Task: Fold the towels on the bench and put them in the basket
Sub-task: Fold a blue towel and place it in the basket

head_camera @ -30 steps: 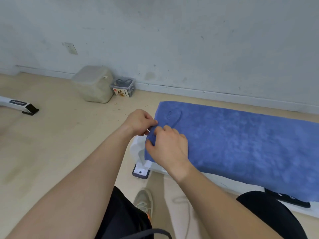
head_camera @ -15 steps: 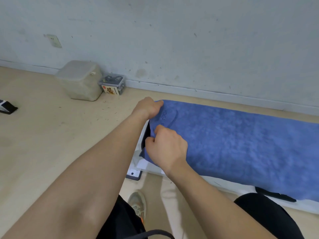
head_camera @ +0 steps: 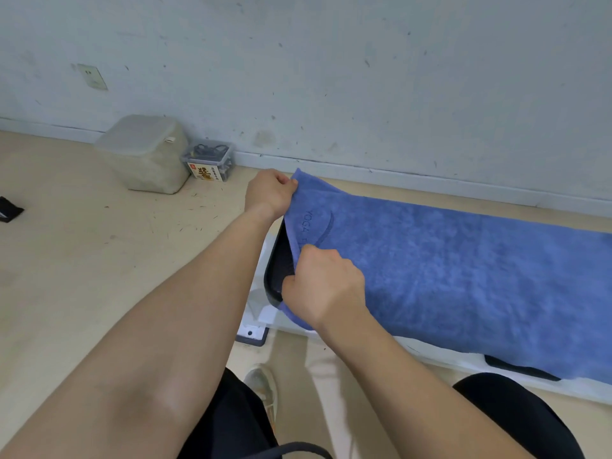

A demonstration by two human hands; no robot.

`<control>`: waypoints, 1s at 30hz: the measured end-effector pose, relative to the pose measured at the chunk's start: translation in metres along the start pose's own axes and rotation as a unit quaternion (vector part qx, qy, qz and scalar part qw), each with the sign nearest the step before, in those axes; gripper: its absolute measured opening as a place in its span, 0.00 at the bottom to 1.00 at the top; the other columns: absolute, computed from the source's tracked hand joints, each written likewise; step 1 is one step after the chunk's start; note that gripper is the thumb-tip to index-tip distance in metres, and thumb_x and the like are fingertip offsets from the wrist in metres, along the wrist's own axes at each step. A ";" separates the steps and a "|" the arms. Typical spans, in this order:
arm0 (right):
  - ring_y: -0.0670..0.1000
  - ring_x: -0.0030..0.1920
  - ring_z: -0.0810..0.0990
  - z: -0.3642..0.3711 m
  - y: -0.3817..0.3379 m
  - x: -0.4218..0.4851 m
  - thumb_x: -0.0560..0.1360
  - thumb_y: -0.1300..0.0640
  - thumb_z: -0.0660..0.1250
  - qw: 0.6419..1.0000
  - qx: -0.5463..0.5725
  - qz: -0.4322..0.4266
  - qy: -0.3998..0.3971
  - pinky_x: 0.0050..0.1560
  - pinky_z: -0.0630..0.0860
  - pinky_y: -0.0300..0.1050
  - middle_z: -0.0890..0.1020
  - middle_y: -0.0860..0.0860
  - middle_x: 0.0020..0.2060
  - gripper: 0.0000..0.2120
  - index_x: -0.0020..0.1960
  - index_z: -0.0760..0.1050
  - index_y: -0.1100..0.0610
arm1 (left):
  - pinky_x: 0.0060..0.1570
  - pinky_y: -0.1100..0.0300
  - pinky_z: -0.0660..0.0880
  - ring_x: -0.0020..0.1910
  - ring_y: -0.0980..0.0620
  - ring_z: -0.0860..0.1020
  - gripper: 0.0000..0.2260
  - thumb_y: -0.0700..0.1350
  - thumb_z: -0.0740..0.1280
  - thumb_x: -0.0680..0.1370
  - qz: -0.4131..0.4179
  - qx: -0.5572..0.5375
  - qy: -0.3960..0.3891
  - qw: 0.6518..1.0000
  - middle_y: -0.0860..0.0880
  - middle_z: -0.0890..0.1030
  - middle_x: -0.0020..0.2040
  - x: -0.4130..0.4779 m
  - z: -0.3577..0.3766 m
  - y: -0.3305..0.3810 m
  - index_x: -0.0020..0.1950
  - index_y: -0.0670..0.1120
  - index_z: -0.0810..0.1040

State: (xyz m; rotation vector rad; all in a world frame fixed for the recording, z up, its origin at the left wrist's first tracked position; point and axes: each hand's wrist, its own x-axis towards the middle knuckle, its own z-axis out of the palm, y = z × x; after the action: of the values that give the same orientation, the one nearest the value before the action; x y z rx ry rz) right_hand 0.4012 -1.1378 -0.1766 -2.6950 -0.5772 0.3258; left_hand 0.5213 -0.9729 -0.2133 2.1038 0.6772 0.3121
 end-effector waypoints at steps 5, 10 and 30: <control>0.56 0.39 0.73 -0.002 -0.007 -0.002 0.70 0.60 0.62 0.993 0.099 0.002 -0.056 0.35 0.67 0.45 0.72 0.51 0.38 0.09 0.39 0.61 0.54 | 0.40 0.60 0.69 0.41 0.49 0.77 0.08 0.48 0.68 0.78 0.010 0.013 0.022 1.000 0.51 0.80 0.39 0.003 -0.019 0.007 0.41 0.47 0.78; 0.51 0.34 0.71 0.005 -0.023 -0.003 0.70 0.62 0.63 0.971 0.231 -0.024 -0.055 0.32 0.68 0.45 0.71 0.49 0.37 0.10 0.39 0.61 0.54 | 0.45 0.55 0.78 0.42 0.46 0.81 0.06 0.44 0.68 0.76 0.012 0.028 0.039 0.999 0.49 0.81 0.39 0.007 -0.046 0.021 0.40 0.48 0.79; 0.49 0.35 0.77 -0.141 0.249 -0.111 0.76 0.51 0.69 0.909 0.381 0.081 0.149 0.40 0.73 0.47 0.82 0.62 0.38 0.15 0.42 0.78 0.64 | 0.50 0.58 0.76 0.48 0.49 0.81 0.15 0.36 0.61 0.76 0.265 0.118 -0.102 0.952 0.52 0.82 0.46 -0.101 0.108 0.236 0.54 0.49 0.82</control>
State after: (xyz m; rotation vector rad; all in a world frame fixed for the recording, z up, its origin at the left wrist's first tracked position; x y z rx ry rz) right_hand 0.4310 -1.4401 -0.1307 -1.9695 -0.0881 0.1313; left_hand 0.5704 -1.2130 -0.0817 2.4868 0.0137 0.3094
